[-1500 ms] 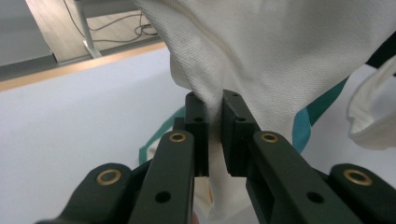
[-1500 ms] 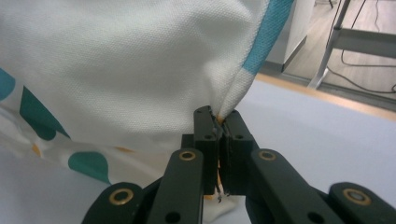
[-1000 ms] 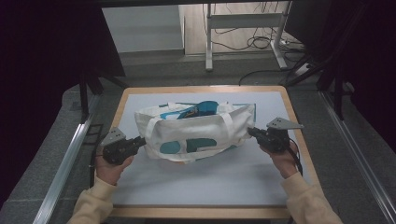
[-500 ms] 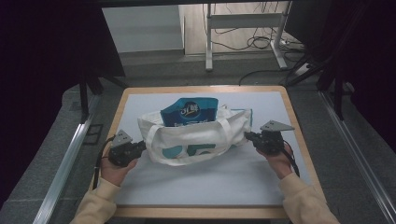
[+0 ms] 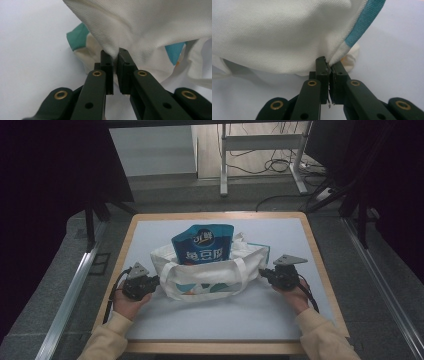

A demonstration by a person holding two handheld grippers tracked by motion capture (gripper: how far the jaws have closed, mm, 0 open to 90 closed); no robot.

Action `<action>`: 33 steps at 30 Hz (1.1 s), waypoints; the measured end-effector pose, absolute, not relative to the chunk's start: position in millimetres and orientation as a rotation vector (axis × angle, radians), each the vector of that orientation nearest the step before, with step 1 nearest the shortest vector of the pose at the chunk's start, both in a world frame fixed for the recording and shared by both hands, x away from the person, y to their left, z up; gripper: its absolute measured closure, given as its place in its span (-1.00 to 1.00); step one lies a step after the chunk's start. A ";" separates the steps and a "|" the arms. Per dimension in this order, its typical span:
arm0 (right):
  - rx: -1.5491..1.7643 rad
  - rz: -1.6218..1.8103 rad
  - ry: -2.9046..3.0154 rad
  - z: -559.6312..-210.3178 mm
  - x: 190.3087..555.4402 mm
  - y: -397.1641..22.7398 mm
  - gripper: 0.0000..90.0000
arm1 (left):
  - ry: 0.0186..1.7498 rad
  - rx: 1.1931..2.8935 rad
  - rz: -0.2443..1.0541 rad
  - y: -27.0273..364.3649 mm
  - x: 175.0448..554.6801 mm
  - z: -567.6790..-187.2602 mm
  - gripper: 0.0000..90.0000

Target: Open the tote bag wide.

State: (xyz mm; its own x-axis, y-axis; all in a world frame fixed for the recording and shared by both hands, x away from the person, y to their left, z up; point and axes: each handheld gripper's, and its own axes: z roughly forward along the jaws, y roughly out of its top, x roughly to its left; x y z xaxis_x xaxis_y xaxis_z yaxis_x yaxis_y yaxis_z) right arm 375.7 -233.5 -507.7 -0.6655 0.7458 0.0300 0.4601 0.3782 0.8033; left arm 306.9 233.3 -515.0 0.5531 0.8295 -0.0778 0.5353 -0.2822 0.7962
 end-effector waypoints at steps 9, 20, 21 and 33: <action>1.059 1.145 2.342 -516.8 375.7 -230.4 0.90 | 1.124 2.003 0.426 228.2 313.1 -527.4 0.89; 1.065 1.147 2.341 -519.1 376.1 -229.8 0.87 | 1.139 1.995 0.409 228.6 315.5 -530.5 0.87; 1.065 1.147 2.341 -519.1 376.1 -229.8 0.87 | 1.139 1.995 0.409 228.6 315.5 -530.5 0.83; 1.142 1.263 2.164 -496.6 366.9 -254.4 -0.03 | 1.098 1.862 0.537 244.6 285.1 -493.2 -0.03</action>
